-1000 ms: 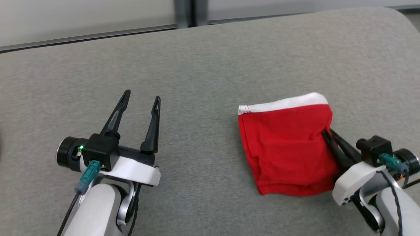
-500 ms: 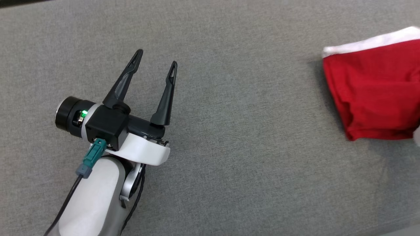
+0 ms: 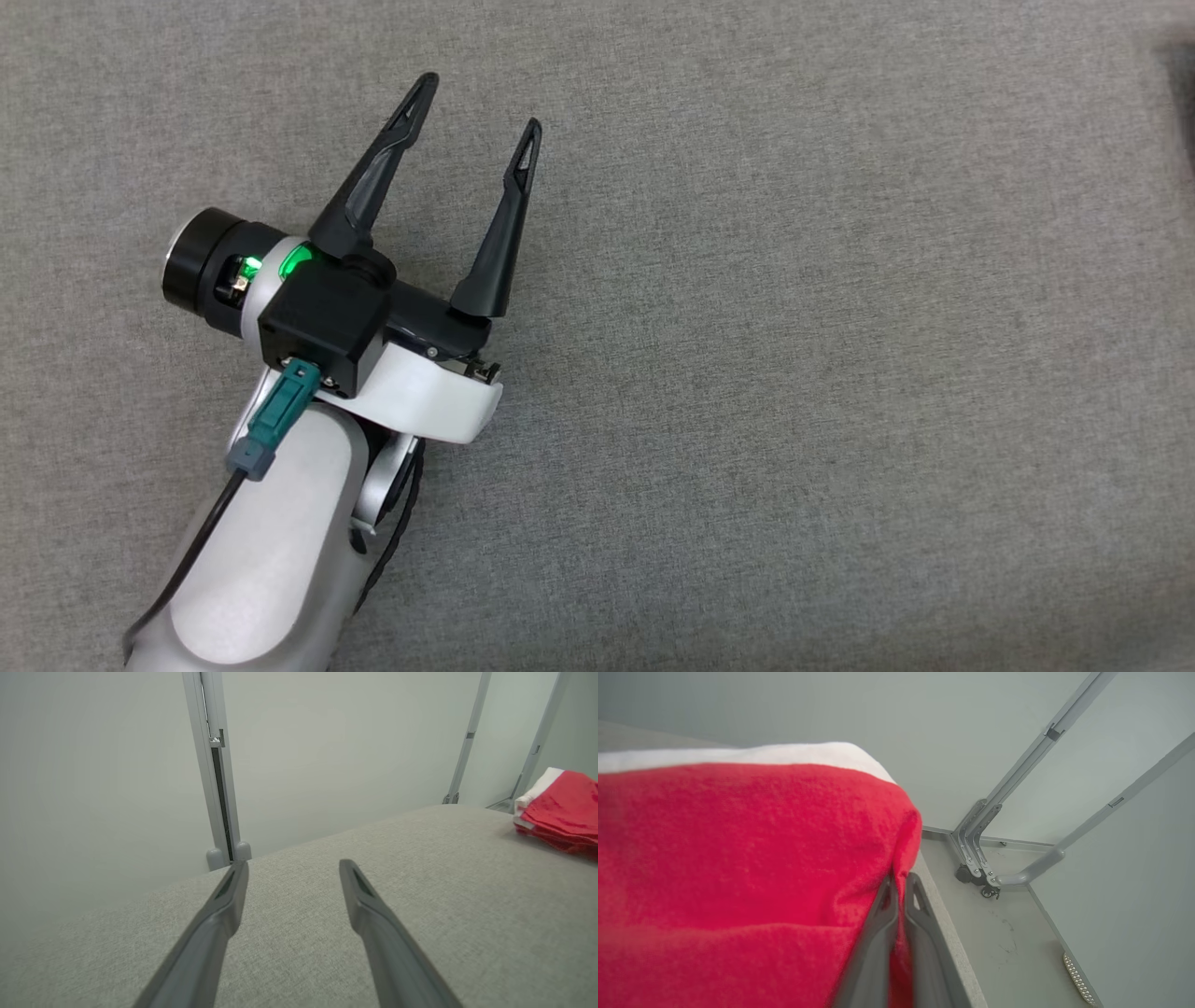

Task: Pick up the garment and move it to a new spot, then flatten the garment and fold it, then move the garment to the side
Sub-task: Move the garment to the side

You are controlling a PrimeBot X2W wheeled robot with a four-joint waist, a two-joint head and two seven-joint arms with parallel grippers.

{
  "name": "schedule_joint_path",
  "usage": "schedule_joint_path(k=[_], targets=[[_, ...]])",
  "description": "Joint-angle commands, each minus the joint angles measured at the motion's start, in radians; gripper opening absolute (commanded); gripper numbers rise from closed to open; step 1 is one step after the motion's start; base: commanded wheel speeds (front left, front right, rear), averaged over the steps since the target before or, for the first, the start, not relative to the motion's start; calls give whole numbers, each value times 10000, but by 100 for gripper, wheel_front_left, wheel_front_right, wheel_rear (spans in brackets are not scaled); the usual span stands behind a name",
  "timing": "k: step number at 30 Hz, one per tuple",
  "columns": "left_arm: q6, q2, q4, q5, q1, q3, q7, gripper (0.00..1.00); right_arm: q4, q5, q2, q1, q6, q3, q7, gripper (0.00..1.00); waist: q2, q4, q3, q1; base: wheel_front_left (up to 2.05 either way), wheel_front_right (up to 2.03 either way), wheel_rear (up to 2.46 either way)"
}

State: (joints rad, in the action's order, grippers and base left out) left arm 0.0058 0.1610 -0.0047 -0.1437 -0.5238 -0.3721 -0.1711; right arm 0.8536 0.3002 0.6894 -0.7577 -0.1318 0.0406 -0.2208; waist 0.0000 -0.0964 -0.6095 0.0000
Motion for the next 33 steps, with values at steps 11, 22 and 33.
schedule_joint_path(k=[11,22,33], targets=[[96,171,357,-44,-23,-5,-108,100,1231,-505,-1004,24,21,-1316,-440,100,0,-206,382,0,0,0,0],[391,252,841,-526,1214,172,-251,100,-2746,-881,-3417,2835,21,-2453,-443,100,0,-683,2128,0,0,0,0],[879,280,1089,-1077,2590,634,-499,100,-6054,-1593,-5532,5303,21,-1339,-201,100,0,-47,3570,0,0,0,0]])
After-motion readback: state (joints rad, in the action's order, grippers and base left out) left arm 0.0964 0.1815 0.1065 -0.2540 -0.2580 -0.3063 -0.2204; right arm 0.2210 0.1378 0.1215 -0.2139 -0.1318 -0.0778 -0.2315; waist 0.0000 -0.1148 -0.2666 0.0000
